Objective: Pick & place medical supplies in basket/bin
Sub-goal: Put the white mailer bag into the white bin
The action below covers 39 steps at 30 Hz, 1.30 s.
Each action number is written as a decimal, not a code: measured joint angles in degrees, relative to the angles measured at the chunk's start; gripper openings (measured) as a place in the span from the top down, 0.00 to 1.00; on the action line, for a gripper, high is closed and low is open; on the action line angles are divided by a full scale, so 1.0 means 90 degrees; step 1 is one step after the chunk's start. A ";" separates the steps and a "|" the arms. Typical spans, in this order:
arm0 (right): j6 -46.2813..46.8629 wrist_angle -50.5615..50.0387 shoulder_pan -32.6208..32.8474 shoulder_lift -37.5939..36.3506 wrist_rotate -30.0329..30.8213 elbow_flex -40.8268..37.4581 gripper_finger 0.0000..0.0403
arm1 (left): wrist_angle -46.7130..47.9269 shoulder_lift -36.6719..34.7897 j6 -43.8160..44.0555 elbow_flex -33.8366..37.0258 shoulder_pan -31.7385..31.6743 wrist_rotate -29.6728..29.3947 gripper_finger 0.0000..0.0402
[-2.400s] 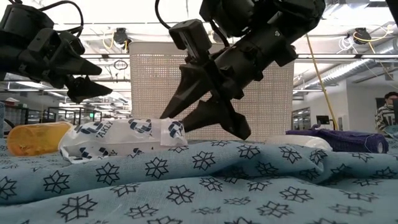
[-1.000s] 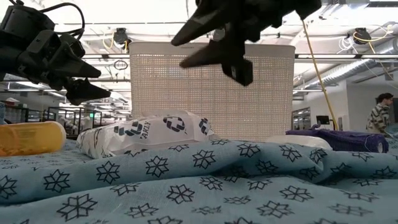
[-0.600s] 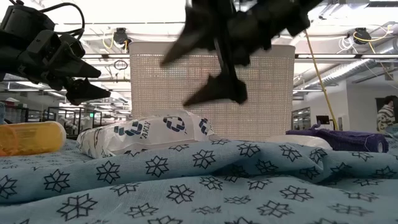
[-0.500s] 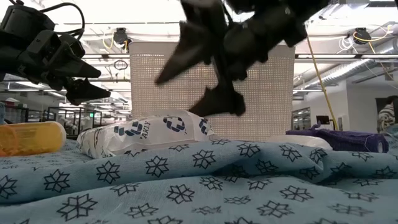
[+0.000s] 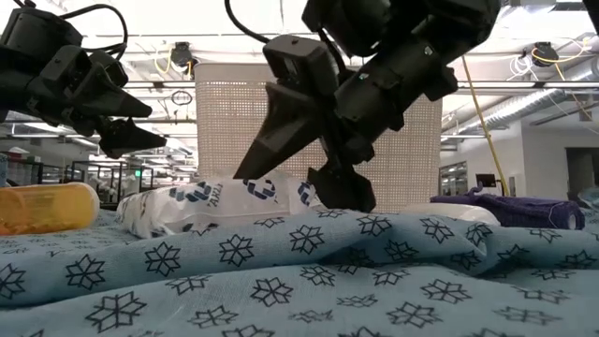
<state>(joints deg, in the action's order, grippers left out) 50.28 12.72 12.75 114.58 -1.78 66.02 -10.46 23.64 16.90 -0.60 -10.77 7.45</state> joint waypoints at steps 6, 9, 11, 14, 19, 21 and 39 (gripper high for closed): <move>-0.0132 0.0191 -0.0003 0.0001 -0.0126 0.0000 0.62 | 0.0003 -0.0001 -0.0004 0.0000 0.0000 0.0000 0.10; -0.0306 0.0245 -0.0026 -0.0005 -0.0277 0.0000 0.82 | 0.0003 -0.0002 -0.0001 0.0000 -0.0001 0.0000 0.10; -0.0525 0.0400 -0.0038 -0.0006 -0.0388 0.0000 0.94 | 0.0003 0.0000 0.0000 0.0000 -0.0002 0.0000 0.10; -0.0568 0.0653 -0.0012 -0.0001 -0.0498 0.0000 0.99 | 0.0003 0.0000 0.0001 0.0000 -0.0001 0.0002 0.10; -0.0767 0.0827 0.0095 -0.0122 -0.0444 -0.0002 1.00 | 0.0034 -0.0002 0.0001 0.0000 -0.0002 0.0002 0.10; -0.0858 0.0844 0.0160 -0.0262 -0.0287 -0.0002 1.00 | 0.0077 0.0000 0.0004 0.0000 0.0001 0.0000 0.10; -0.2368 0.0199 0.0703 -0.2404 0.1402 -0.0002 1.00 | 0.0156 -0.0002 0.0006 -0.0002 -0.0001 0.0000 0.10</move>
<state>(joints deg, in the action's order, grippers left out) 28.97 14.51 19.07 92.94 10.83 66.00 -9.06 23.62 16.95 -0.62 -10.78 7.44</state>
